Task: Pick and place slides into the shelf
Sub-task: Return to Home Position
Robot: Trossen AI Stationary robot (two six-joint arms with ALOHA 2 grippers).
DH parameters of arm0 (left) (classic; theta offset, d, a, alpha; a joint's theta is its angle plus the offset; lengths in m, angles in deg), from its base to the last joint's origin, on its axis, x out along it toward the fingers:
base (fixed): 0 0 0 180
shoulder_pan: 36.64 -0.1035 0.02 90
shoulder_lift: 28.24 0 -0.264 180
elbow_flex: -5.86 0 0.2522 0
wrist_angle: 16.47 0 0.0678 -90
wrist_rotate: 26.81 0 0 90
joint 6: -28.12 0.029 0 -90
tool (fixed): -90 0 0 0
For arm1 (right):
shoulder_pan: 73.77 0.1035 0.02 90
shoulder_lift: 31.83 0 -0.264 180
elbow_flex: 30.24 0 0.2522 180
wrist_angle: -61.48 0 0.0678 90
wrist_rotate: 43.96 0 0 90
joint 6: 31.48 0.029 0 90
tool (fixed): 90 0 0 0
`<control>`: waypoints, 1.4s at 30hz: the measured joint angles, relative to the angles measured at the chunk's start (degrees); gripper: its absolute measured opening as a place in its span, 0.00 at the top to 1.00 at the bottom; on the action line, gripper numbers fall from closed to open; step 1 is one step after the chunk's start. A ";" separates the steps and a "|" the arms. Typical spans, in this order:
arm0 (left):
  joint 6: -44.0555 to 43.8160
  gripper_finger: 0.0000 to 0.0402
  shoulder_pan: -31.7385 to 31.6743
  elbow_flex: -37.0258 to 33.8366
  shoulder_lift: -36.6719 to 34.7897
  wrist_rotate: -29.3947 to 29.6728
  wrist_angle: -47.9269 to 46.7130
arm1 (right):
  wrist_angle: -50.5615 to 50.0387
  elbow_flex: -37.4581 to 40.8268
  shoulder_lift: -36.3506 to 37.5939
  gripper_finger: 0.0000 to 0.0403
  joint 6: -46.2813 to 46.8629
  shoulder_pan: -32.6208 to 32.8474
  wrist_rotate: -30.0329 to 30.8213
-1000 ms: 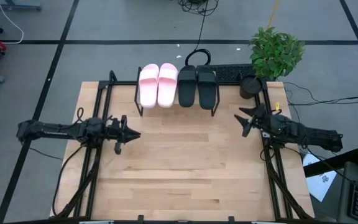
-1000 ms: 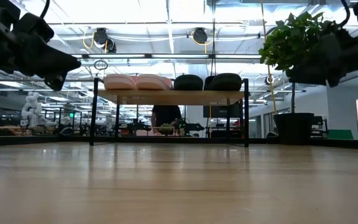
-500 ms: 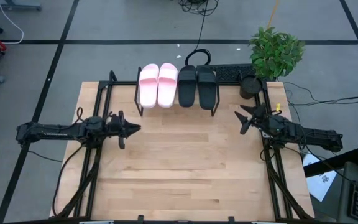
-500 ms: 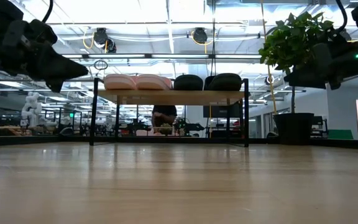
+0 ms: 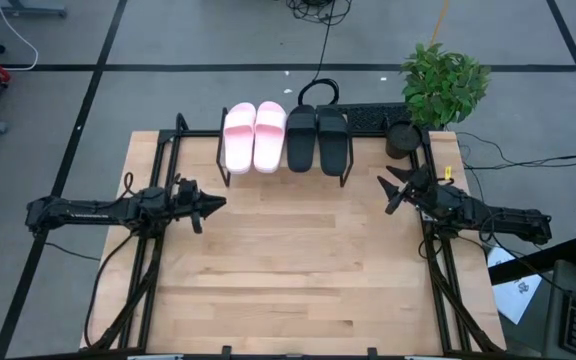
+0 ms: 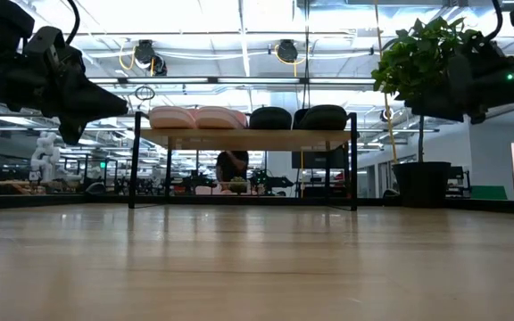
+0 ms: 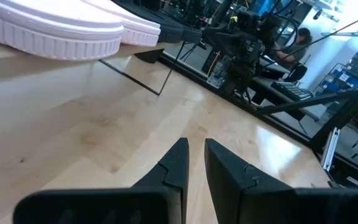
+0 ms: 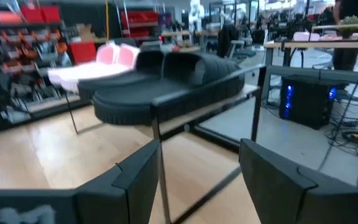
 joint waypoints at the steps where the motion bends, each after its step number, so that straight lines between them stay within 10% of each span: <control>1: -0.02 0.88 0.00 0.00 0.00 0.00 -0.08 | 1.08 0.02 0.00 0.48 0.00 0.00 0.00; 42: 0.05 0.88 -0.02 0.02 0.00 0.02 -0.01 | 8.02 0.14 -0.02 0.48 0.00 0.04 -0.01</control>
